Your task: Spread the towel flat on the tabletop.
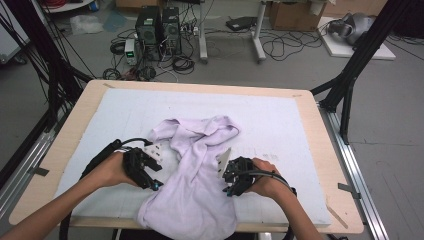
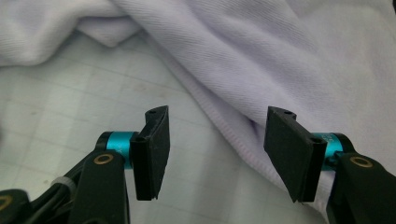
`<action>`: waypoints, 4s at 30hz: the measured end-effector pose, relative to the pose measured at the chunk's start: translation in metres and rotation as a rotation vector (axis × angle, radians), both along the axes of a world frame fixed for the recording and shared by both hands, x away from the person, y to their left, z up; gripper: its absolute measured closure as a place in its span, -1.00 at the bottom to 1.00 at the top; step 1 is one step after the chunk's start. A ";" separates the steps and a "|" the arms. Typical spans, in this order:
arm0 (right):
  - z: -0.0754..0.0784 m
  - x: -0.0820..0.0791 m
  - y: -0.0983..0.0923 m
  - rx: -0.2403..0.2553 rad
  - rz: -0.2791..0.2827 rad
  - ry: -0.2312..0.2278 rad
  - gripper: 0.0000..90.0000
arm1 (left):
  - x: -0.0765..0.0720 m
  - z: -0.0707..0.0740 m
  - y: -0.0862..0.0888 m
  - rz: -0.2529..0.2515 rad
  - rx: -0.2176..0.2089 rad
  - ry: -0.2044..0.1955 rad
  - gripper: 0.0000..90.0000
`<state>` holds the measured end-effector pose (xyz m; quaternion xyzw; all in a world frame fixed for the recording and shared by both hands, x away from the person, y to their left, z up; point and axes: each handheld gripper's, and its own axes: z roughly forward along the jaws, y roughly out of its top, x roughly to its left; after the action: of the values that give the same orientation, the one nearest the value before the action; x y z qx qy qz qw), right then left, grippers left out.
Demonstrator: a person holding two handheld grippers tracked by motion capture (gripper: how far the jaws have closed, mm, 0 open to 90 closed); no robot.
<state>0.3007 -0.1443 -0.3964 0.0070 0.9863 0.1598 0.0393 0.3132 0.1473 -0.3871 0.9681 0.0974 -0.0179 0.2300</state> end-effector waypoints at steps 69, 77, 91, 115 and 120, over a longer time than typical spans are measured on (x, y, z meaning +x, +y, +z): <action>-0.011 -0.003 -0.026 -0.104 -0.046 0.046 0.83 | 0.011 -0.022 -0.035 0.069 0.156 -0.018 0.60; -0.006 -0.005 -0.026 -0.112 -0.072 0.045 0.97 | 0.004 -0.012 -0.033 0.061 0.143 -0.049 0.92; 0.060 -0.007 -0.084 0.233 -0.206 -0.038 0.98 | 0.000 0.058 0.051 0.206 -0.114 -0.180 0.92; 0.071 -0.041 -0.118 0.389 -0.059 0.084 0.97 | -0.053 0.058 0.083 0.016 -0.138 -0.097 0.91; 0.060 -0.041 -0.116 0.382 -0.061 0.096 0.71 | -0.049 0.055 0.080 0.000 -0.151 -0.119 0.25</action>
<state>0.2602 -0.2599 -0.3364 0.0519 0.9383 0.3420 -0.0048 0.2645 0.2273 -0.3317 0.9475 0.0820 0.0322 0.3075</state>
